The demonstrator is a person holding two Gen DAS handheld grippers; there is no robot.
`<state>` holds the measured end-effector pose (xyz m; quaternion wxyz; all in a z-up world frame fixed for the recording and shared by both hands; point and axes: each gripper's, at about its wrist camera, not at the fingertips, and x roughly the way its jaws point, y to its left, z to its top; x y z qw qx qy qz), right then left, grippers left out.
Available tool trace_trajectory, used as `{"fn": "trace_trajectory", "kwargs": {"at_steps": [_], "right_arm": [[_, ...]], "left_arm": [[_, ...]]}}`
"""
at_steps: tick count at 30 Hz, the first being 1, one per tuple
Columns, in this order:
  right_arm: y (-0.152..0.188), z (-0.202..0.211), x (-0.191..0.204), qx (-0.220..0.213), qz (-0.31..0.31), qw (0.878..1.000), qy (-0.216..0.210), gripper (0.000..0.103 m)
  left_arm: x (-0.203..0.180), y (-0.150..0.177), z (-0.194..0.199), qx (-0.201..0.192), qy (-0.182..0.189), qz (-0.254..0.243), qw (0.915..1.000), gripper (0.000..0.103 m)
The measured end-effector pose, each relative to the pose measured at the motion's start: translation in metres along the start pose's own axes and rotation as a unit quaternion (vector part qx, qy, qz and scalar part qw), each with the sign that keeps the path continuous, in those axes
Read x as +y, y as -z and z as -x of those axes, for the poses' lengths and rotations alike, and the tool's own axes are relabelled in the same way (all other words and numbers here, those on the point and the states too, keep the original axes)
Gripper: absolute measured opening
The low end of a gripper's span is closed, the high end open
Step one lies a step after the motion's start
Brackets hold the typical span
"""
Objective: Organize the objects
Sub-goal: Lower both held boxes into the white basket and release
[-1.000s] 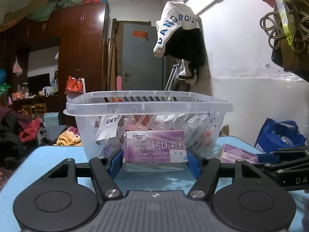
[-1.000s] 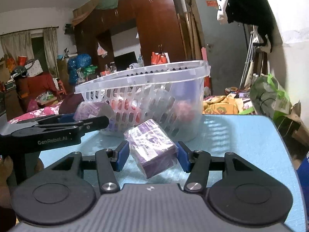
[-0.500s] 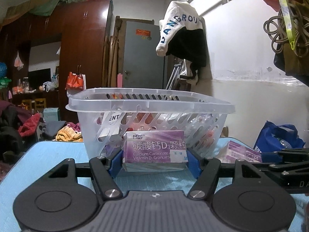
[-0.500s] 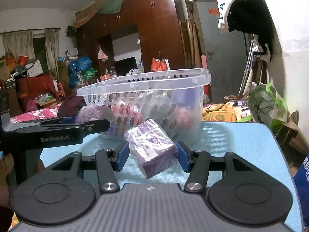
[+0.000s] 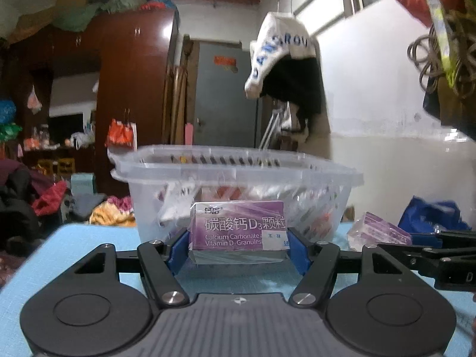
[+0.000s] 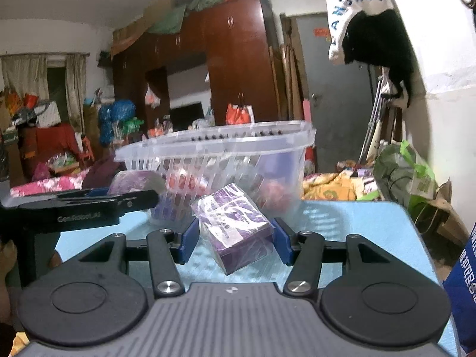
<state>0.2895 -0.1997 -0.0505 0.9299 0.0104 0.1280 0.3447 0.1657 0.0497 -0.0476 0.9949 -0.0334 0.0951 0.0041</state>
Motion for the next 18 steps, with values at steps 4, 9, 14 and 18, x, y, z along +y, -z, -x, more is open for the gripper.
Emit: {"fn": "trace_trajectory", "kwargs": {"at_steps": [4, 9, 14, 18], "right_arm": [[-0.011, 0.017, 0.003, -0.048, -0.003, 0.999, -0.002, 0.057], [-0.069, 0.025, 0.015, -0.098, 0.030, 0.995, 0.000, 0.057], [-0.120, -0.016, 0.023, -0.099, 0.067, 0.993, 0.020, 0.057], [-0.124, -0.066, 0.016, -0.055, 0.077, 0.995, 0.028, 0.058]], "left_arm": [[0.005, -0.012, 0.019, -0.034, -0.001, 0.005, 0.9994, 0.071], [0.016, -0.067, 0.017, -0.053, 0.006, -0.001, 0.9986, 0.071], [0.021, -0.118, -0.022, -0.020, -0.018, -0.021, 0.9994, 0.071], [0.022, -0.119, -0.060, 0.026, -0.033, -0.028, 0.9987, 0.071]]}}
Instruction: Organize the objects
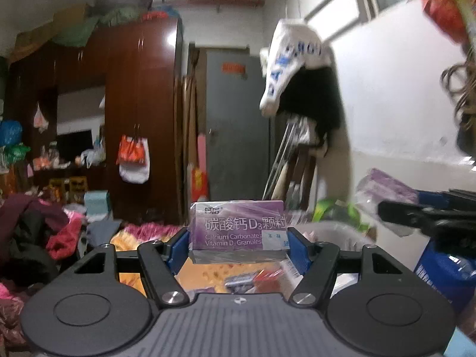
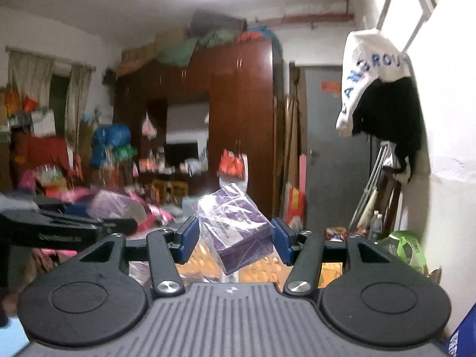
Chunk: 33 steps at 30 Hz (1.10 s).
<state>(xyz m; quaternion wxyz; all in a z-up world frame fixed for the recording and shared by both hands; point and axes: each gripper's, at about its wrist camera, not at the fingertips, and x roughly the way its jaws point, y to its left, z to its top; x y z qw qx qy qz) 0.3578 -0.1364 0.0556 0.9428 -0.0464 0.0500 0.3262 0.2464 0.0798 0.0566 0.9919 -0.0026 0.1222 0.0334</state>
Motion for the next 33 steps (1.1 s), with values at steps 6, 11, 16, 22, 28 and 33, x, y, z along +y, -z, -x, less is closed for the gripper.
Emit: {"fn": "trace_trajectory", "kwargs": {"at_steps": [6, 11, 16, 22, 28, 33], "right_arm": [[0.022, -0.031, -0.003, 0.035, -0.007, 0.999, 0.019, 0.101], [0.016, 0.003, -0.002, 0.024, -0.005, 1.000, 0.005, 0.103], [0.008, 0.004, -0.010, 0.062, -0.017, 0.998, 0.010, 0.103], [0.015, 0.008, -0.004, 0.095, 0.003, 0.993, 0.072, 0.103], [0.017, 0.009, -0.012, 0.133, -0.014, 0.989, 0.060, 0.103], [0.022, 0.010, -0.017, 0.141, -0.030, 0.987, 0.064, 0.103]], "left_arm": [[0.001, 0.008, -0.034, 0.048, -0.016, 0.005, 0.9987, 0.096], [0.008, 0.008, -0.004, 0.010, -0.014, 0.011, 0.9998, 0.103], [0.007, 0.003, 0.007, 0.025, -0.019, 0.006, 0.9995, 0.103], [0.003, 0.005, 0.015, 0.064, -0.019, 0.001, 0.9978, 0.103], [0.002, 0.009, 0.025, 0.071, -0.013, -0.009, 0.9974, 0.103], [0.002, 0.011, 0.028, 0.078, -0.007, -0.005, 0.9969, 0.103]]}}
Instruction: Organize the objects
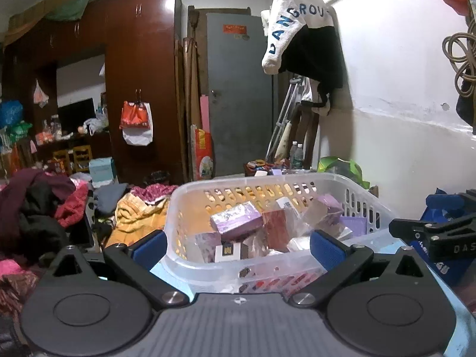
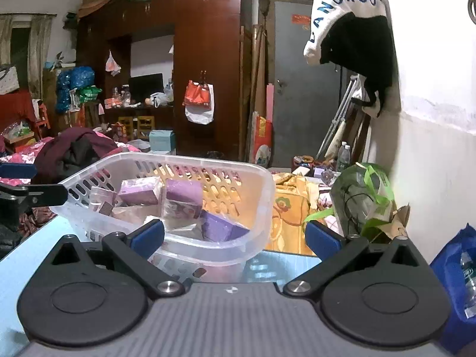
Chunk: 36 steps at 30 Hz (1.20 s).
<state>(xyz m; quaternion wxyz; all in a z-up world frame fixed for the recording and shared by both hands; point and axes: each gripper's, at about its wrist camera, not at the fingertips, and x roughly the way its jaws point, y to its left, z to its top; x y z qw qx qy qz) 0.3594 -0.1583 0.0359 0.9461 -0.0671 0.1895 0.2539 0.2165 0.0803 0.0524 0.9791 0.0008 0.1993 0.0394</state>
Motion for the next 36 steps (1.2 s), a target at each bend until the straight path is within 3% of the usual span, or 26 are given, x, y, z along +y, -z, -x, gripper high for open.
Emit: {"fn": "trace_trajectory", "kwargs": {"at_steps": [36], "right_arm": [[0.007, 0.001, -0.014, -0.002, -0.024, 1.000, -0.002, 0.103]], "left_arm": [[-0.007, 0.009, 0.002, 0.021, 0.000, -0.002, 0.9998, 0.103]]}}
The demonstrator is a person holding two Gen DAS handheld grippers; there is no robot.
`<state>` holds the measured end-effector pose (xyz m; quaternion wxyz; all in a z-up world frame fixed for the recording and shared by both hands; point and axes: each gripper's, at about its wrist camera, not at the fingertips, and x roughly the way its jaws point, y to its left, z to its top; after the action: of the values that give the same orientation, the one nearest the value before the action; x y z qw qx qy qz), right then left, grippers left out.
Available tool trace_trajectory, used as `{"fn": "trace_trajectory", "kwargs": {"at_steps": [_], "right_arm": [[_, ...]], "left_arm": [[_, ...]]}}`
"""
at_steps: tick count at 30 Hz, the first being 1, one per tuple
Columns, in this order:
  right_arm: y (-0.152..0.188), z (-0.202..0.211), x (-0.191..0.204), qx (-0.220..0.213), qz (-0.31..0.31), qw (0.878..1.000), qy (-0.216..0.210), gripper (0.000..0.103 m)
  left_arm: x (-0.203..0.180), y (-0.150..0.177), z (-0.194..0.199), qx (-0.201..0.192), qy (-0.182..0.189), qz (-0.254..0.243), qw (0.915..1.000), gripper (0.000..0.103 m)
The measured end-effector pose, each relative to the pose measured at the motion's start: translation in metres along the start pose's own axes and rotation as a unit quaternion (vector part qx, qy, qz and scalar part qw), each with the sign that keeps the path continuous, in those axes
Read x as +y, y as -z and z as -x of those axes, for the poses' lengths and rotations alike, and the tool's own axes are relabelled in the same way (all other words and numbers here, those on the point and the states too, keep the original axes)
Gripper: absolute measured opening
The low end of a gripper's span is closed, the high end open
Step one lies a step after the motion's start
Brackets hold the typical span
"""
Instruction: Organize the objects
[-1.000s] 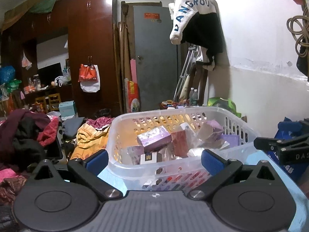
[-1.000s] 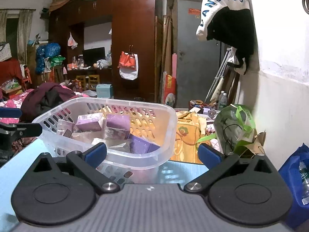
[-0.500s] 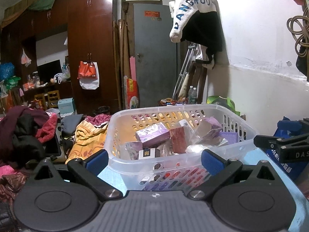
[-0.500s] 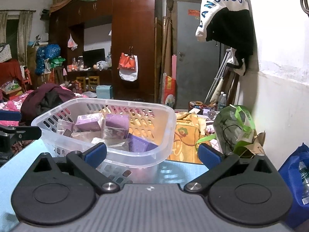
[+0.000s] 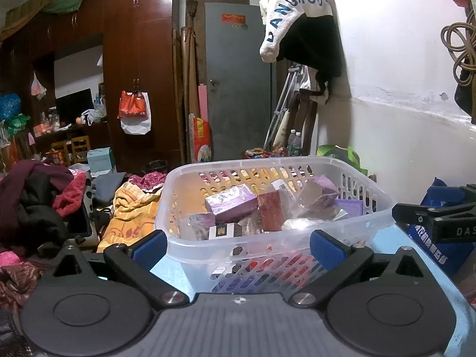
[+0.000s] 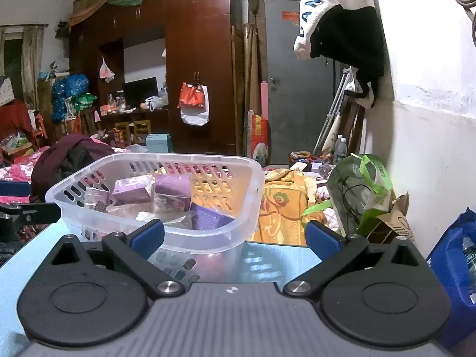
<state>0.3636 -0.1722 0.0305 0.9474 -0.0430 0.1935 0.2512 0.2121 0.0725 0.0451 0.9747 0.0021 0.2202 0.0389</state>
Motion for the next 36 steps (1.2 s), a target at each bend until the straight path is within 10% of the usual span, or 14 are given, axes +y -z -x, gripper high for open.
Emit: {"fn": "trace_trajectory", "kwargs": {"at_steps": [36], "right_arm": [[0.0006, 0.0060, 0.0074, -0.005, 0.012, 1.000, -0.015, 0.103]], "left_arm": [[-0.0054, 0.0057, -0.0042, 0.014, 0.009, 0.003, 0.9999, 0.103]]}}
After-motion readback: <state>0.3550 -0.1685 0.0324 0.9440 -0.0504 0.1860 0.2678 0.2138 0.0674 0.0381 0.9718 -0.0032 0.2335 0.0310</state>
